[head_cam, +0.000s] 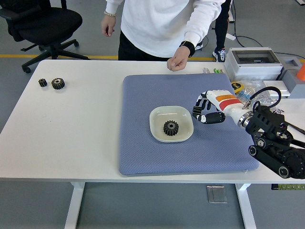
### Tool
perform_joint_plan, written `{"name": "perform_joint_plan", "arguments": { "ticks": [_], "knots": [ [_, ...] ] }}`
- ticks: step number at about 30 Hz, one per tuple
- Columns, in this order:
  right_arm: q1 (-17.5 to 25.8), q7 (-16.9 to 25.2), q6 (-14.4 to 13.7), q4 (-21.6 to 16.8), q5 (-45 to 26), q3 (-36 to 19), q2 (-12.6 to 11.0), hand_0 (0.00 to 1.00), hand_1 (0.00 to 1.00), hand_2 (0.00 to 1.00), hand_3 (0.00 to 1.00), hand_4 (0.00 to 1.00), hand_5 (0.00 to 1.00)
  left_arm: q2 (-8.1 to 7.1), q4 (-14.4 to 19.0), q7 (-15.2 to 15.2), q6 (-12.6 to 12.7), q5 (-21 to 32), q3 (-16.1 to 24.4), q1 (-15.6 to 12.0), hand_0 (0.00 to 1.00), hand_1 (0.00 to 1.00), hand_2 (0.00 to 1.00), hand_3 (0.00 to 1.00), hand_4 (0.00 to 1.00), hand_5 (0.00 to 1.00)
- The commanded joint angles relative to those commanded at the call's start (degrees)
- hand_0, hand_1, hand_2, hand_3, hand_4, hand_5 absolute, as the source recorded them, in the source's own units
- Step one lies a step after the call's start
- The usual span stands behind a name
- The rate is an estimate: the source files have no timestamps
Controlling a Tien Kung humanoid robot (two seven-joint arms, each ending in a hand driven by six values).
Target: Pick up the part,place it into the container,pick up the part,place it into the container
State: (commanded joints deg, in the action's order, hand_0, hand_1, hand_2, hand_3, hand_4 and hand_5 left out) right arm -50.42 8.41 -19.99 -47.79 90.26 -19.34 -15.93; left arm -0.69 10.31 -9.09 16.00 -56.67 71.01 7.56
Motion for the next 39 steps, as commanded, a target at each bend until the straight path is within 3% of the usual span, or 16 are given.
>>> {"name": "perform_joint_plan", "arguments": {
  "ticks": [10,19,26,39],
  "knots": [
    [-2.2,-0.5,0.0,-2.0,-1.1,4.9,4.0,0.213,0.381,0.437,0.477,0.631,0.303,-0.26,0.0,0.2,0.2,-0.3,0.4,0.3,0.633,0.597,0.704,0.576,0.695,0.596],
    [-3.6,-0.7,-0.1,2.7,-2.8,7.5,7.9,0.213,0.382,0.437,0.478,0.63,0.305,-0.47,0.0,0.2,0.5,-0.7,0.5,0.5,0.631,0.585,0.704,0.576,0.694,0.594],
    [-3.7,-0.9,0.2,6.4,-4.3,9.0,8.9,0.209,0.386,0.444,0.481,0.633,0.304,-0.53,0.0,0.3,0.7,-0.5,0.5,0.5,0.613,0.575,0.699,0.575,0.694,0.594],
    [-3.9,-0.9,1.0,6.6,-4.3,10.4,8.9,0.207,0.388,0.463,0.49,0.654,0.287,-0.43,0.0,0.2,0.8,-0.6,0.4,0.5,0.611,0.569,0.701,0.575,0.694,0.594]
  ]
}}
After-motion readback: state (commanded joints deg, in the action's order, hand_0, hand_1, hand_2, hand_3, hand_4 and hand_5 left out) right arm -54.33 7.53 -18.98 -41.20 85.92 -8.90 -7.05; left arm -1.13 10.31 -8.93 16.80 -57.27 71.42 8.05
